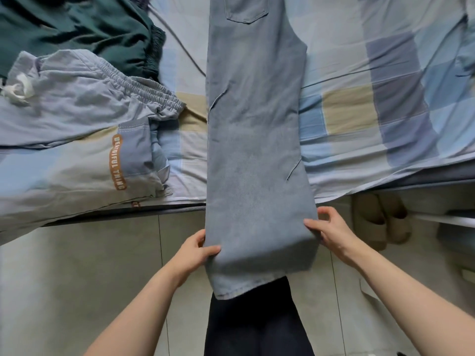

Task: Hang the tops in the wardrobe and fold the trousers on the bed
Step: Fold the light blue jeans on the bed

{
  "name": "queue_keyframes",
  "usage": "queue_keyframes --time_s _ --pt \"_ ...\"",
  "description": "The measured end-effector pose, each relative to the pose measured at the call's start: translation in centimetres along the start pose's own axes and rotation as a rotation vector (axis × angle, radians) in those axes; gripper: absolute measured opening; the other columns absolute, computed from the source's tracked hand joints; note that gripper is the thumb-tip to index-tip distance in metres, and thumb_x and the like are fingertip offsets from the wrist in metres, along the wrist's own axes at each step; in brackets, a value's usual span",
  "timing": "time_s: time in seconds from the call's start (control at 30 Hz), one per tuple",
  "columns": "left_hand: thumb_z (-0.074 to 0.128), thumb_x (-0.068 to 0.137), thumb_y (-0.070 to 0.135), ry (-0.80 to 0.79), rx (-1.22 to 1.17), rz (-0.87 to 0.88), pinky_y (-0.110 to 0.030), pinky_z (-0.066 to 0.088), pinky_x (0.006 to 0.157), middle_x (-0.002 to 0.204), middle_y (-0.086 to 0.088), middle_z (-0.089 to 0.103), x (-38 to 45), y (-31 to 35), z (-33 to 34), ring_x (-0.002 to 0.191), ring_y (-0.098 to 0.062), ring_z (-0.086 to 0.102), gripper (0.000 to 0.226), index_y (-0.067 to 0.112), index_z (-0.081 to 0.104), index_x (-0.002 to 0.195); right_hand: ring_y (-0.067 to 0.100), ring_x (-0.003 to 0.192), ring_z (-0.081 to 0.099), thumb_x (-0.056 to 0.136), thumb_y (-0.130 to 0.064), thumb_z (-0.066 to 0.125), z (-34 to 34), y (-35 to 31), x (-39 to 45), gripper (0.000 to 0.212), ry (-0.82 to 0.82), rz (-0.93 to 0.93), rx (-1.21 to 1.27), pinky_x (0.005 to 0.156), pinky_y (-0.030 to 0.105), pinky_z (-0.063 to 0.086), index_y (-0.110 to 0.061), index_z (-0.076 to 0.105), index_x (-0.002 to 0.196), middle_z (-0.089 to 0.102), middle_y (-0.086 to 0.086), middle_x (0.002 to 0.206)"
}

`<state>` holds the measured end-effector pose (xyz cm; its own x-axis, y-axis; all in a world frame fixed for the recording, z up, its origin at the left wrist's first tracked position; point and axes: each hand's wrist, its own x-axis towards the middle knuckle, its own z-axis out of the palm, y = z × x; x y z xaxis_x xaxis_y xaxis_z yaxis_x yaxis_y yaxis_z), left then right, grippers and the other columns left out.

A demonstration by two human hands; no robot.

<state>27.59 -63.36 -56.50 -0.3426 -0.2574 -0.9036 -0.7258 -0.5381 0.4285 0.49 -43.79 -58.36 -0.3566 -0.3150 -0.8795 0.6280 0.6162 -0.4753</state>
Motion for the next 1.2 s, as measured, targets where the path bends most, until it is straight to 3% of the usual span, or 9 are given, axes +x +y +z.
queue_keyframes --time_s 0.17,0.4,0.57,0.7,0.77,0.87,1.03,1.13,1.2 --pt "0.062 0.093 0.009 0.048 -0.129 -0.043 -0.034 0.055 0.087 0.115 0.001 0.07 -1.3 -0.8 2.2 0.103 -0.015 0.069 0.029 0.023 0.055 0.117 0.029 0.101 0.066 0.051 -0.03 0.083 -0.8 1.0 -1.7 0.064 -0.217 0.181 -0.201 0.084 0.038 0.051 -0.008 0.068 0.109 0.072 0.008 0.108" --pt "0.056 0.097 0.012 0.025 -0.089 -0.128 -0.035 0.058 0.074 0.123 0.003 0.064 -1.5 -1.4 3.1 0.104 -0.017 0.067 0.036 0.033 0.045 0.125 0.014 0.103 0.067 0.095 -0.029 0.057 -1.6 1.1 -1.4 0.025 -0.331 0.232 -0.275 0.08 0.029 0.053 -0.023 0.062 0.119 0.071 -0.005 0.113" --pt "0.047 0.094 0.002 0.03 -0.04 -0.176 -0.036 0.057 0.059 0.127 0.002 0.06 -1.6 -0.9 3.0 0.088 -0.022 0.071 0.075 0.058 0.02 0.136 0.024 0.094 0.068 0.09 -0.023 0.061 -0.9 0.7 -0.4 0.033 -0.197 0.207 -0.501 0.075 0.038 0.058 -0.012 0.045 0.117 0.066 0.011 0.109" --pt "0.048 0.087 0.003 -0.044 -0.044 -0.239 -0.03 0.049 0.051 0.087 -0.005 0.063 -1.0 3.3 1.3 0.059 -0.018 0.056 0.058 0.045 0.054 0.127 0.026 0.076 0.068 0.086 -0.007 0.063 -0.4 -3.7 0.8 0.035 -0.187 0.208 -0.352 0.061 0.032 0.053 -0.026 0.049 0.112 0.07 0.017 0.097" --pt "0.06 0.072 0.019 -0.141 0.002 -0.26 -0.027 0.045 0.055 0.083 -0.012 0.055 -0.5 7.2 -0.5 0.067 -0.023 0.052 0.037 0.02 0.075 0.106 0.022 0.065 0.061 0.086 -0.004 0.063 -0.2 -8.1 1.2 0.02 -0.291 0.217 -0.314 0.058 0.027 0.05 -0.016 0.066 0.101 0.065 0.018 0.088" --pt "0.064 0.063 0.024 -0.212 -0.074 -0.223 -0.021 0.047 0.045 0.078 -0.013 0.066 1.0 14.4 -3.1 0.055 -0.017 0.06 0.027 0.01 0.075 0.082 0.013 0.049 0.059 0.091 -0.004 0.052 0.4 -15.5 2.5 0.014 -0.371 0.255 -0.178 0.05 0.024 0.055 -0.001 0.066 0.088 0.063 0.011 0.066" --pt "0.043 0.097 0.033 0.064 -0.437 0.123 -0.02 0.053 0.049 0.07 -0.003 0.07 9.1 25.4 -6.3 0.052 -0.015 0.065 0.026 0.021 0.066 0.094 0.018 0.054 0.069 0.103 -0.029 0.03 0.6 -24.6 9.3 0.032 -0.089 0.061 0.482 0.066 0.036 0.059 -0.007 0.053 0.095 0.069 0.013 0.065" --pt "0.047 0.098 0.02 0.343 -0.327 0.138 -0.021 0.053 0.053 0.077 -0.004 0.068 15.0 27.5 -6.7 0.058 -0.014 0.064 0.012 0.017 0.058 0.096 0.014 0.052 0.067 0.103 -0.027 0.026 0.3 -24.3 14.4 0.027 0.207 0.009 0.288 0.065 0.03 0.051 -0.014 0.047 0.09 0.06 0.011 0.085" --pt "0.049 0.097 0.014 0.379 -0.075 0.045 -0.022 0.045 0.055 0.076 -0.003 0.058 17.4 25.9 -6.0 0.056 -0.012 0.055 0.016 0.017 0.055 0.082 0.017 0.062 0.061 0.102 -0.025 0.032 0.7 -22.0 15.8 0.026 0.197 0.116 0.06 0.065 0.027 0.046 -0.015 0.047 0.083 0.054 0.008 0.088"
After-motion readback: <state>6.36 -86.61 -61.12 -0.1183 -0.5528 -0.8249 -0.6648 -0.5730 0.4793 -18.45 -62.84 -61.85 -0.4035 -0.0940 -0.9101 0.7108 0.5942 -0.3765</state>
